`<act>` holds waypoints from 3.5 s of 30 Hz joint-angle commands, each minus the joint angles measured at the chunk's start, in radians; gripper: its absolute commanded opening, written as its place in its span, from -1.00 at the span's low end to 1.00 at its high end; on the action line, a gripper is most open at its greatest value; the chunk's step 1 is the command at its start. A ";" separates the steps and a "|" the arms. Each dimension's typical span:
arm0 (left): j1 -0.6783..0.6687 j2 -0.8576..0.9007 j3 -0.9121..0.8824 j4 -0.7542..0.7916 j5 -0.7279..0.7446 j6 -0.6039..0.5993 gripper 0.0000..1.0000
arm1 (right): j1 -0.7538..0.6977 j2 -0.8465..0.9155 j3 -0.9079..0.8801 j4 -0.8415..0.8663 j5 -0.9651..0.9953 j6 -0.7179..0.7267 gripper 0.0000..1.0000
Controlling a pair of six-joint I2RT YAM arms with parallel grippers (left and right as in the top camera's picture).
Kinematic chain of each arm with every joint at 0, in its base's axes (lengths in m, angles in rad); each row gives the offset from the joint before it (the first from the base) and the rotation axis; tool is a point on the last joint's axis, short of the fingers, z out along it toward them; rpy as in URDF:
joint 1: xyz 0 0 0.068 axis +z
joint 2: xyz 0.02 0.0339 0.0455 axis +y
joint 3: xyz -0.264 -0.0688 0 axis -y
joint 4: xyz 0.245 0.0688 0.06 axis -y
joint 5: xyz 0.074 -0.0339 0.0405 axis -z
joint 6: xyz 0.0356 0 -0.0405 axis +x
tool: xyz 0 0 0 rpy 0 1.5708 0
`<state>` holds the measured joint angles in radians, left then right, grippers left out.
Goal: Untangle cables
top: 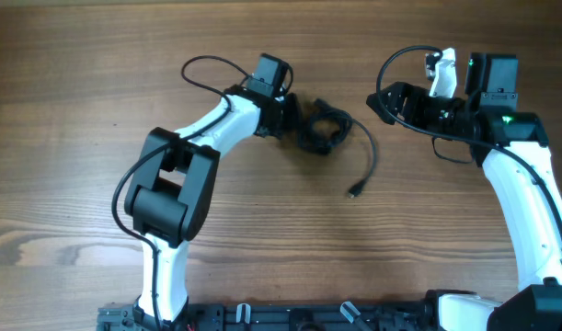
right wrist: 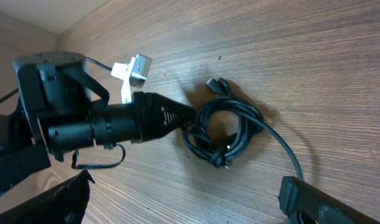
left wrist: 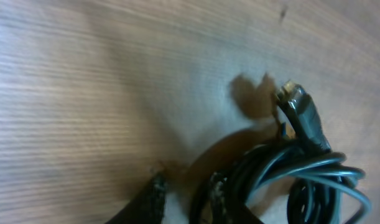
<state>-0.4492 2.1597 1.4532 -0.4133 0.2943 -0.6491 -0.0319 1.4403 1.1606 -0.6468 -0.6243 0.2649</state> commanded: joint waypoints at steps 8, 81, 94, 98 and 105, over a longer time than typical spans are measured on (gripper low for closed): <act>-0.041 0.012 -0.026 -0.033 0.150 0.087 -0.92 | 0.000 0.004 0.019 -0.036 0.074 0.008 0.97; 0.005 -0.178 -0.026 0.282 0.755 0.301 -0.92 | 0.025 0.043 0.019 -0.029 0.158 -0.109 0.94; 0.021 -0.180 -0.026 0.267 0.760 0.305 -0.92 | 0.100 0.082 0.006 -0.002 0.106 -0.050 0.35; 0.022 -0.180 -0.026 0.273 0.761 0.305 -0.92 | 0.100 0.176 0.005 -0.010 0.203 0.062 0.23; 0.091 -0.191 -0.026 0.439 0.855 0.184 -0.92 | 0.100 0.262 0.005 0.002 0.256 0.165 -0.91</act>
<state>-0.4305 2.0010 1.4090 -0.0540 1.0325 -0.3721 0.0837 1.6611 1.1687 -0.6277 -0.5014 0.3626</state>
